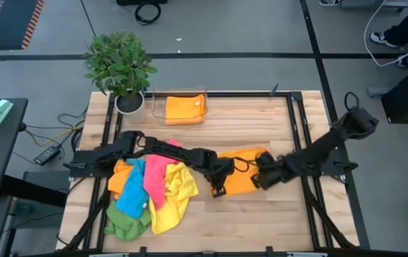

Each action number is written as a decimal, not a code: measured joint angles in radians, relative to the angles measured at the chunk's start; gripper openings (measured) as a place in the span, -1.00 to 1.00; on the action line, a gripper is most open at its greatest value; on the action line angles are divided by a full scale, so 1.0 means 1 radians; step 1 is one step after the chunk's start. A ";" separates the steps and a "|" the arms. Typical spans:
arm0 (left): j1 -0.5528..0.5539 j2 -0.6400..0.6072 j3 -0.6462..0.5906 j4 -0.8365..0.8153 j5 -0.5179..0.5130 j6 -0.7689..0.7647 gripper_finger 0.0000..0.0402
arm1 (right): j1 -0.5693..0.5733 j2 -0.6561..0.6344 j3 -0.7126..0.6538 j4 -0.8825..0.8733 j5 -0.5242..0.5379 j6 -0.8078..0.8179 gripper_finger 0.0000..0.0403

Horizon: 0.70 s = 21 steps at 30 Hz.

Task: Fold microfiber towels
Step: Fold the right orange microfiber cloth

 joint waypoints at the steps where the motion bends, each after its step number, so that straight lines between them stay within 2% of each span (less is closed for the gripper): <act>1: -0.008 -0.002 0.007 -0.009 0.024 -0.007 -0.97 | -0.052 0.000 0.006 0.002 0.000 -0.064 -0.99; 6: -0.012 -0.033 0.094 -0.066 0.056 0.000 -0.88 | -0.307 -0.014 0.056 -0.025 -0.012 -0.461 -0.99; 8: 0.000 -0.059 0.151 -0.135 -0.027 0.048 -0.88 | -0.375 -0.043 0.108 -0.017 -0.059 -0.582 -0.99; 11: 0.018 -0.092 0.209 -0.260 -0.186 0.144 -0.96 | -0.412 -0.100 0.153 -0.057 -0.177 -0.658 -0.99; 14: 0.041 -0.109 0.180 -0.272 -0.209 0.217 -0.96 | -0.388 -0.169 0.167 -0.045 -0.303 -0.616 -0.99; 16: 0.056 -0.108 0.138 -0.270 -0.204 0.238 -0.93 | -0.334 -0.202 0.149 -0.045 -0.340 -0.526 -0.99; 18: 0.075 -0.107 0.075 -0.244 -0.155 0.238 -0.92 | -0.254 -0.213 0.118 -0.031 -0.314 -0.421 -0.99; 21: 0.116 -0.108 -0.015 -0.142 -0.006 0.189 -0.96 | -0.124 -0.196 0.068 0.045 -0.249 -0.273 -0.99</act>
